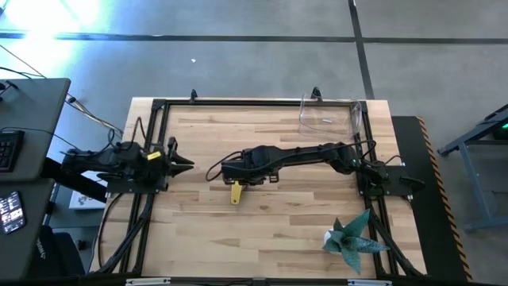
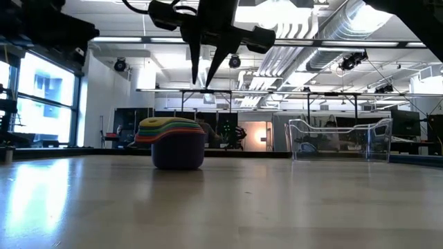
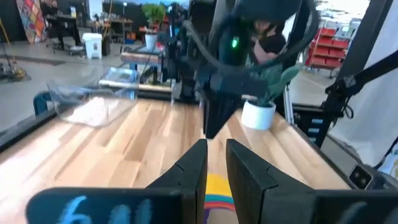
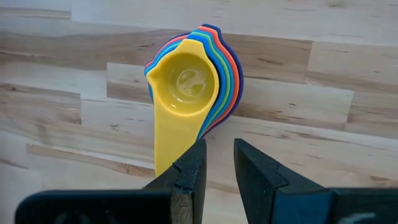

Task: Nest measuring cups in basket
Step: Put the stacked measuring cups into the transparent bin

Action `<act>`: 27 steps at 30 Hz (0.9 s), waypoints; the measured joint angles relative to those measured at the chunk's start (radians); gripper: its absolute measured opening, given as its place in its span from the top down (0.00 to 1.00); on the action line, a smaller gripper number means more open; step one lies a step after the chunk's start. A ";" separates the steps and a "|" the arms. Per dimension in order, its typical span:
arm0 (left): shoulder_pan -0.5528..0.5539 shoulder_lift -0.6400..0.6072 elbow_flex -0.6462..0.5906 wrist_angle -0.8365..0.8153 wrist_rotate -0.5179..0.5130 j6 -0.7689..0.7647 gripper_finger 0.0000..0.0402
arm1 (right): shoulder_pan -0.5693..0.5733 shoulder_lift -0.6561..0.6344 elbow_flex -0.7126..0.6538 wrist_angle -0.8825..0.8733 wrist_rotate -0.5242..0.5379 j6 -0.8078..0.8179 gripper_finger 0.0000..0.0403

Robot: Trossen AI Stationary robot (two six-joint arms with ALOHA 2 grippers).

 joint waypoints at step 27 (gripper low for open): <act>0.001 0.002 -0.108 0.043 -0.358 0.297 0.88 | 0.021 0.001 0.000 0.149 -0.011 0.132 0.82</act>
